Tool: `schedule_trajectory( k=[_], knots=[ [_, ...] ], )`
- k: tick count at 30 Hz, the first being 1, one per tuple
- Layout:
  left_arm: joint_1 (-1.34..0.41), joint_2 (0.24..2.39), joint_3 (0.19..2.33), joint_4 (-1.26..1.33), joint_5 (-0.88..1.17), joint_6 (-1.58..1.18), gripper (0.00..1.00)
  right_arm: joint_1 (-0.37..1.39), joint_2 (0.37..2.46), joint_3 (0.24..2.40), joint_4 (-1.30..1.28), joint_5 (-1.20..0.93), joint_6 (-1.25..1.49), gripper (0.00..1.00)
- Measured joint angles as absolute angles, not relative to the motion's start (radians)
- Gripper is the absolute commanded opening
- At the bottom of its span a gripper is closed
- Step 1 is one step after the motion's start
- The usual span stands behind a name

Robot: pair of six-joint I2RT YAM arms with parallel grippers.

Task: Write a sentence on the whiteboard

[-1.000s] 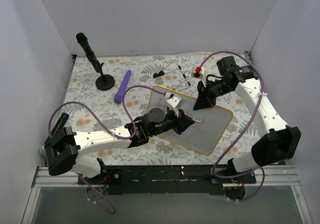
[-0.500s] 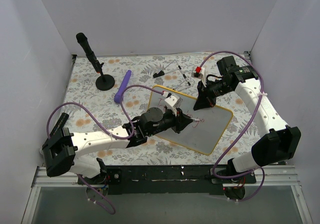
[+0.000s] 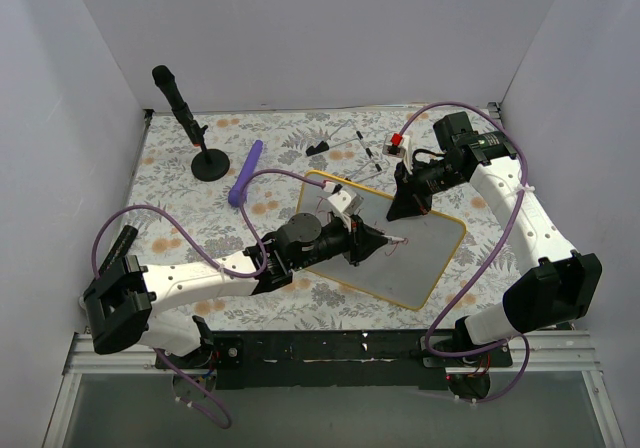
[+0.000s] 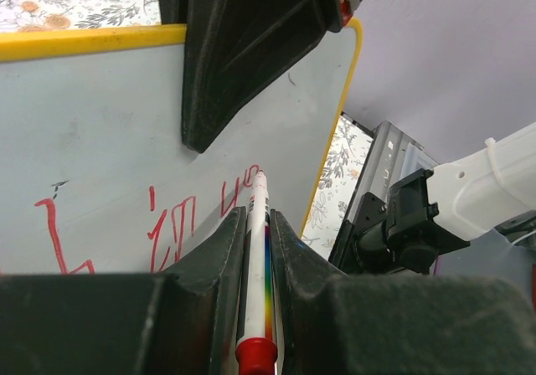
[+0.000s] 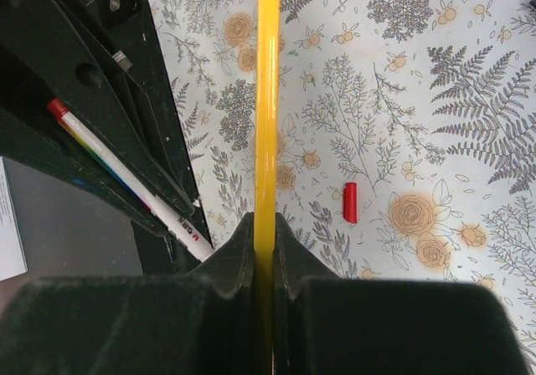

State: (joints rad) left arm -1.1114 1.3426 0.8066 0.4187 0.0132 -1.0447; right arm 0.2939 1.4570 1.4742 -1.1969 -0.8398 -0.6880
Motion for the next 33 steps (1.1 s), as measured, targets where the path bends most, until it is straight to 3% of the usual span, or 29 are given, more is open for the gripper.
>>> schedule_trajectory(
  k=[33],
  knots=[
    [-1.109, 1.402, 0.815, 0.475, 0.042, -1.055, 0.00, 0.294, 1.457, 1.475, -1.197, -0.840, -0.689, 0.01]
  ],
)
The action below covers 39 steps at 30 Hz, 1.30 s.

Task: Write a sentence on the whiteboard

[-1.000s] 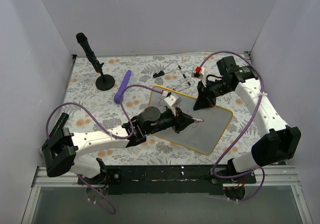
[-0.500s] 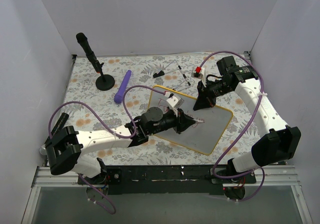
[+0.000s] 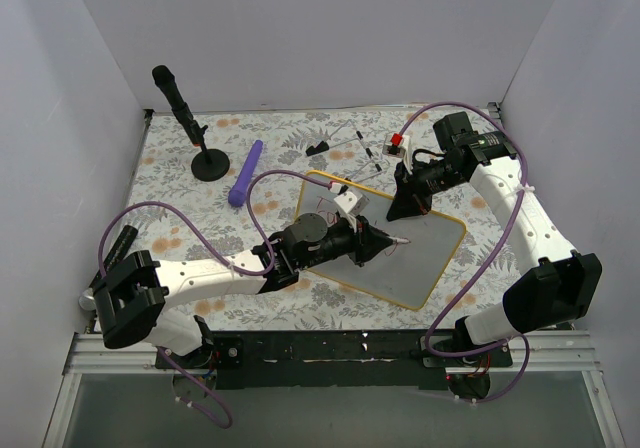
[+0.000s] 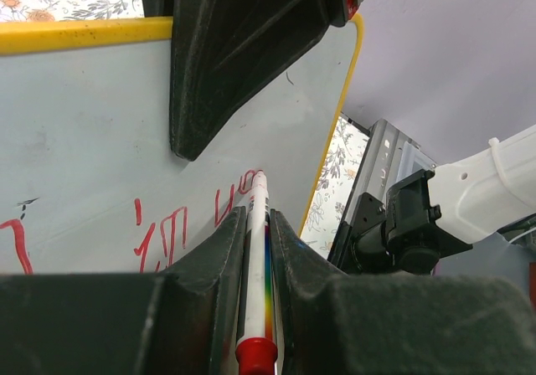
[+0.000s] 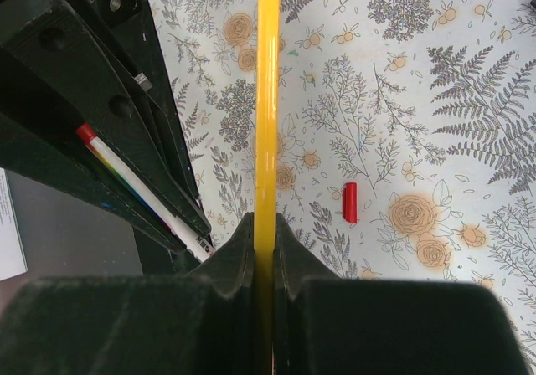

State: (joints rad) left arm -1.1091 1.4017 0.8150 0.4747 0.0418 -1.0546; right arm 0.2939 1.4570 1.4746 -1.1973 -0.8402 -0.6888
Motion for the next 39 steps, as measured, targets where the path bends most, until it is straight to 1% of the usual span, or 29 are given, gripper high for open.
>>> schedule_trajectory(
  k=[39],
  knots=[
    [-1.110, 1.403, 0.819, 0.419, 0.029, -1.078, 0.00, 0.294, 1.457, 1.474, -1.196, -0.840, -0.690, 0.01]
  ],
)
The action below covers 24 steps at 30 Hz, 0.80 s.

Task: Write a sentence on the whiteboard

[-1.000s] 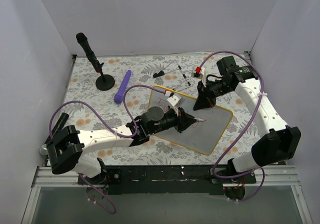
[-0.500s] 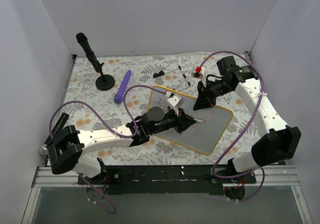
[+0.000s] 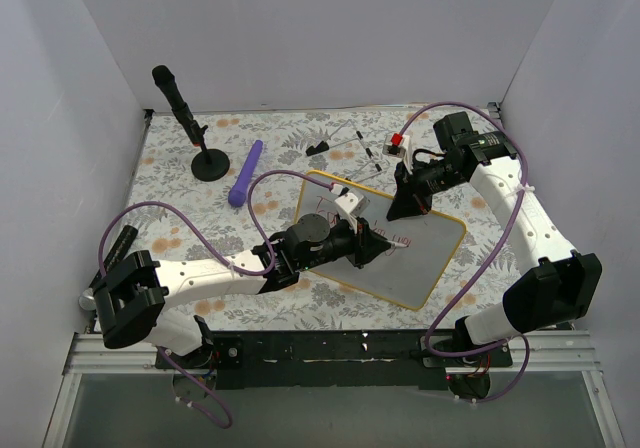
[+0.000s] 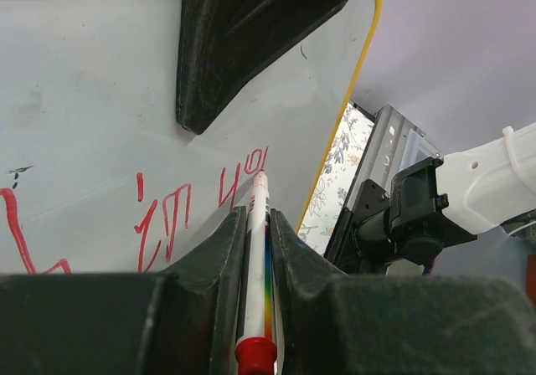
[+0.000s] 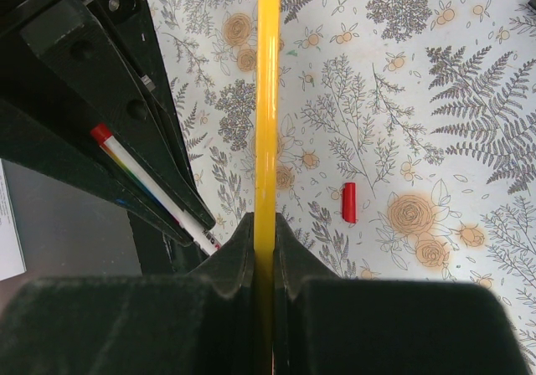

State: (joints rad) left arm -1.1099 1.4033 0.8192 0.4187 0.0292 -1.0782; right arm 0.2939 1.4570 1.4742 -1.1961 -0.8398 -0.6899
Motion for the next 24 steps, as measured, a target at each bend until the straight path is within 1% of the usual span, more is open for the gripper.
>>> schedule_trajectory(
  k=[24],
  knots=[
    [-1.109, 1.449, 0.867, 0.427, 0.064, -1.079, 0.00, 0.290, 1.457, 1.475, -1.195, -0.840, -0.692, 0.01]
  ],
)
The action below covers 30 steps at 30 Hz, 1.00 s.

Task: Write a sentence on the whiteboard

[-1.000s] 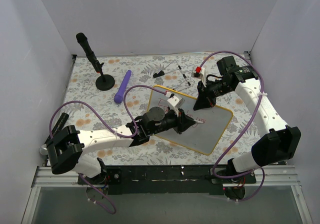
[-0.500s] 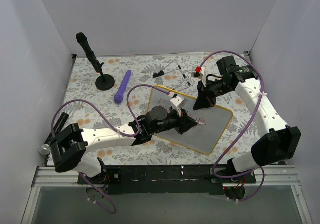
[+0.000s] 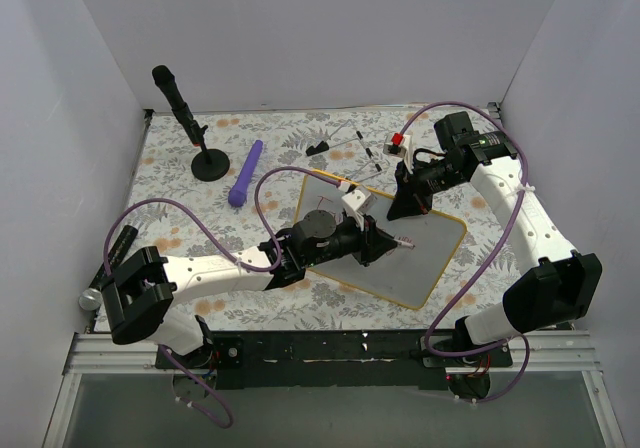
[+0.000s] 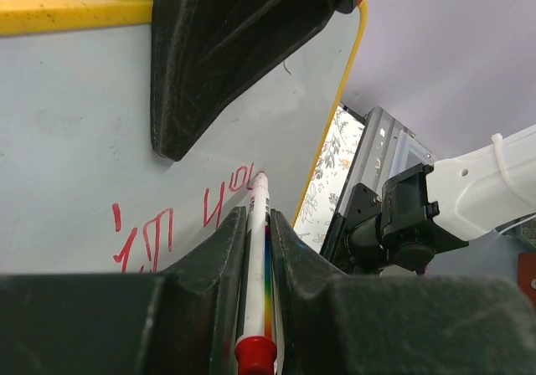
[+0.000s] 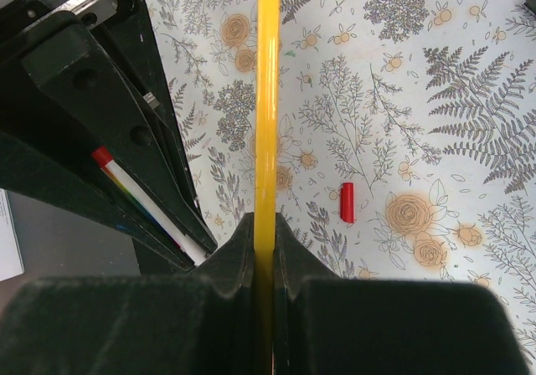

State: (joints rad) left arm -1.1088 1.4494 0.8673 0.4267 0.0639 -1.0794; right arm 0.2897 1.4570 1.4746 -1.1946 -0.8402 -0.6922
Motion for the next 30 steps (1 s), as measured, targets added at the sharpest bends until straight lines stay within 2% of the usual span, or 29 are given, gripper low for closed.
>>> schedule_trajectory(
  k=[30],
  knots=[
    [-1.094, 1.449, 0.860, 0.422, 0.092, -1.113, 0.00, 0.289, 1.457, 1.474, -1.195, -0.841, -0.693, 0.01]
  ],
)
